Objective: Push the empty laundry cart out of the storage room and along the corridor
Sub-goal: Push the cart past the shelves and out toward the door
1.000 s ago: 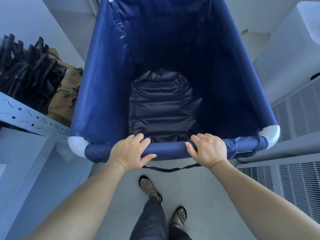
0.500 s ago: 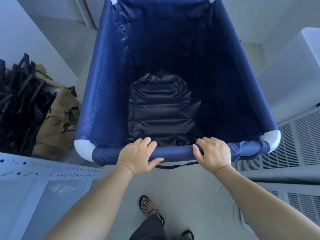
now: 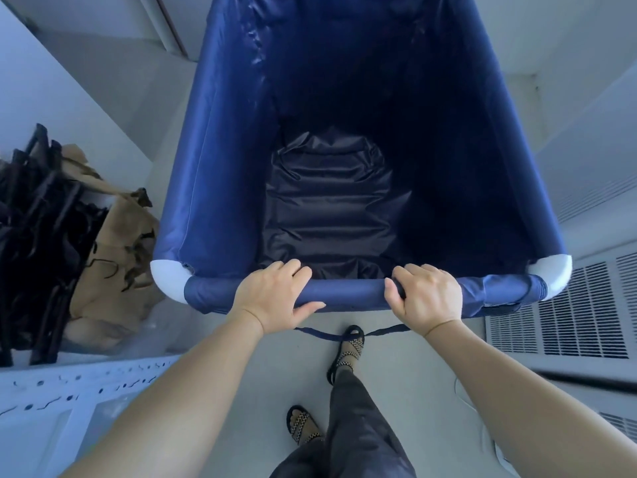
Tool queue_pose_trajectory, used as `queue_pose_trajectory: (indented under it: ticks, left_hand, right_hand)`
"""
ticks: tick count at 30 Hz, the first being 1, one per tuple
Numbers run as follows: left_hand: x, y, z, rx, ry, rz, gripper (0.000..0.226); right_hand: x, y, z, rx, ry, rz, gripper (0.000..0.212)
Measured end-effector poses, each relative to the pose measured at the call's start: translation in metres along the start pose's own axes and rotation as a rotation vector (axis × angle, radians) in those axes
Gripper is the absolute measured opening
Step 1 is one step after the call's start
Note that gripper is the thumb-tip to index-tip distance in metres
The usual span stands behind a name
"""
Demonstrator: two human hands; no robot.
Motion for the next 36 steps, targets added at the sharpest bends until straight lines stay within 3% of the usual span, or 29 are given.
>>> queue_pose_trajectory:
  ticks: [8,13,17,23,36]
  left_hand:
    - [0.038,-0.073,-0.002,0.212,0.072,0.070,0.044]
    - [0.062,-0.099,0.007,0.139,0.050,0.236,0.042]
    - [0.090,-0.119,0.009,0.172,0.144,0.301,0.040]
    - [0.114,-0.166,0.005,0.386,0.188,0.251,0.036]
    - [0.156,-0.264,0.020,0.417,0.205,0.067,0.039]
  right_hand:
    - [-0.024,-0.067,-0.020,0.193,-0.039,0.011,0.051]
    - [-0.040,-0.107,-0.028,0.263,-0.056,0.056,0.052]
    - [-0.053,-0.136,-0.038,0.339,-0.104,0.086,0.051]
    - [-0.065,-0.172,-0.049,0.431,-0.087,0.038,0.056]
    - [-0.080,-0.241,-0.062,0.515,0.055,-0.254,0.057]
Point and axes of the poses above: each hand's wrist, its own y-axis away from the middle knuckle, its own z-axis out of the back of the hand, x = y × z, the point moved 7 cm from there along -y, towards the middle knuckle, and after that the axes turned 9 degrees about z, right-handed, at the moved point
